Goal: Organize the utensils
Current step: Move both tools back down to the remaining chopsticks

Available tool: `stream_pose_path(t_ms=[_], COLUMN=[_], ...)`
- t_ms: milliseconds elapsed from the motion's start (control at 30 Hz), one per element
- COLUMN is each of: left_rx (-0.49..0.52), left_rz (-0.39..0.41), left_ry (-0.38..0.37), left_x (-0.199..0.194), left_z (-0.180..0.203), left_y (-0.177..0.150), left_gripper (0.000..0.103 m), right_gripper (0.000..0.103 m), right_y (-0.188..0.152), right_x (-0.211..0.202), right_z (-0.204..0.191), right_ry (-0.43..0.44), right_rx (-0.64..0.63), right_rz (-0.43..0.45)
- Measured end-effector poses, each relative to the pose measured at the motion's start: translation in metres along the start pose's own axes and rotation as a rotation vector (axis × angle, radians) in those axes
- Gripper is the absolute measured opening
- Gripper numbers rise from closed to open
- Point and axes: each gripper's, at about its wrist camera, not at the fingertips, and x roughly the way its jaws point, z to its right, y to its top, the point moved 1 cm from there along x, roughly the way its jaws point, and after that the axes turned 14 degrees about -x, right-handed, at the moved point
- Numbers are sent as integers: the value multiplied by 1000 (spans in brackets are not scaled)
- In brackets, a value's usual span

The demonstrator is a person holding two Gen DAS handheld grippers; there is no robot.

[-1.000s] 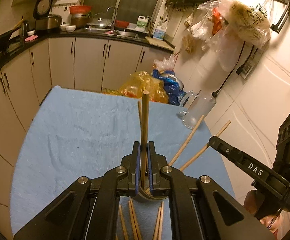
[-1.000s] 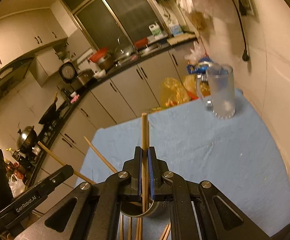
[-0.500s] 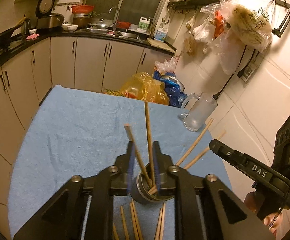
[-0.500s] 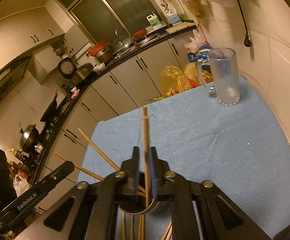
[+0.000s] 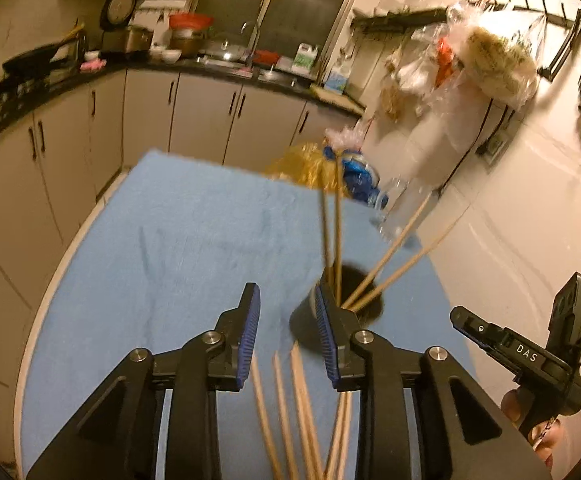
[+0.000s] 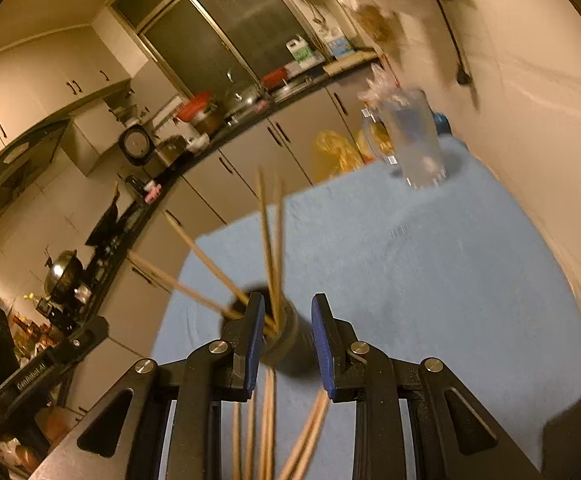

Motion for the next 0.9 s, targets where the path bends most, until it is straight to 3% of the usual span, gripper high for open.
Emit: stream_pose_path(t_ms=[133, 333, 533, 900], left_rx=[-7, -48, -65, -70], left_rz=[-65, -216, -285, -319], left_ry=[35, 57, 79, 121], left_x=[11, 39, 58, 72], left_z=[-25, -48, -48, -43], left_y=[-36, -72, -83, -92], left_gripper=[27, 27, 27, 27], right_gripper=[26, 26, 26, 26], right_y=[-44, -85, -99, -104], right_x=[14, 24, 25, 30], right_z=[6, 11, 16, 18], right_ry=[16, 11, 11, 14], right_rx=[25, 41, 72, 91], right_rz=[-99, -174, -202, -242])
